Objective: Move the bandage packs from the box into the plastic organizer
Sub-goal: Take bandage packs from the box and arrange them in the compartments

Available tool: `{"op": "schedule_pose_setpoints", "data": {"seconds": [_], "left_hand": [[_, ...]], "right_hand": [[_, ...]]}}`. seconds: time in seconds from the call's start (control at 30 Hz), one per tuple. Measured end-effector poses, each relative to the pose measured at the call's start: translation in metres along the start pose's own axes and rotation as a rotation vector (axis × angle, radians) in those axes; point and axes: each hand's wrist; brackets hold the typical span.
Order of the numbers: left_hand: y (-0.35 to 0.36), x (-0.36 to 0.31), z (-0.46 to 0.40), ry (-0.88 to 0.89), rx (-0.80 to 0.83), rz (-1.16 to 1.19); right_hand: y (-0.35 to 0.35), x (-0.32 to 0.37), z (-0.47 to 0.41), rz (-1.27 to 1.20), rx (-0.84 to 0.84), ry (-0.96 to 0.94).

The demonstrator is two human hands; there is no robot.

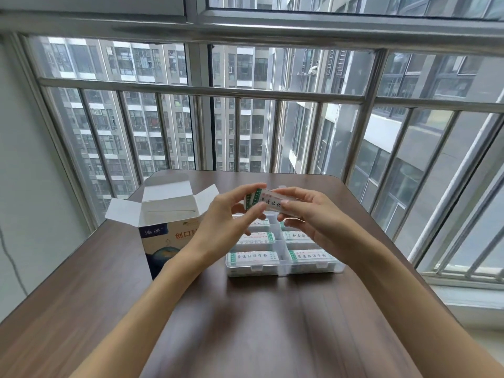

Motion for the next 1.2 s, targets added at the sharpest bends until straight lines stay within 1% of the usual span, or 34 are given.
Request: {"op": "schedule_pose_setpoints", "data": {"seconds": [0.07, 0.13, 0.33, 0.43, 0.63, 0.77, 0.87, 1.07, 1.2], "left_hand": [[-0.004, 0.001, -0.001, -0.017, -0.007, 0.011], [-0.01, 0.003, -0.002, -0.038, -0.013, -0.013], [-0.024, 0.011, -0.007, -0.114, -0.037, -0.181], [-0.024, 0.014, -0.003, -0.153, 0.015, -0.276], [-0.025, 0.013, 0.016, -0.157, 0.105, -0.536], [-0.028, 0.017, 0.028, -0.177, 0.151, -0.545], [-0.03, 0.022, 0.034, -0.177, 0.142, -0.541], [-0.033, 0.031, 0.041, -0.177, 0.104, -0.545], [-0.03, 0.03, 0.042, -0.197, 0.127, -0.558]], "right_hand": [[0.001, 0.001, -0.003, 0.026, -0.012, -0.016], [0.003, 0.001, -0.006, 0.104, -0.042, -0.049], [0.013, -0.001, -0.014, 0.241, -0.041, -0.084], [0.009, -0.006, -0.016, 0.293, -0.051, -0.071], [0.003, -0.027, -0.008, 0.42, -0.009, -0.055], [0.003, -0.04, -0.004, 0.444, 0.0, -0.054], [0.006, -0.044, -0.001, 0.478, 0.007, -0.084], [0.011, -0.048, 0.0, 0.761, -0.071, -0.189], [0.011, -0.048, 0.001, 0.86, -0.07, -0.175]]}}
Point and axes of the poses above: each hand's wrist, its own z-axis away from the middle knuckle, its own y-axis out of the palm, x = y × z, and after that the axes turned 1 degree about -z, right-handed
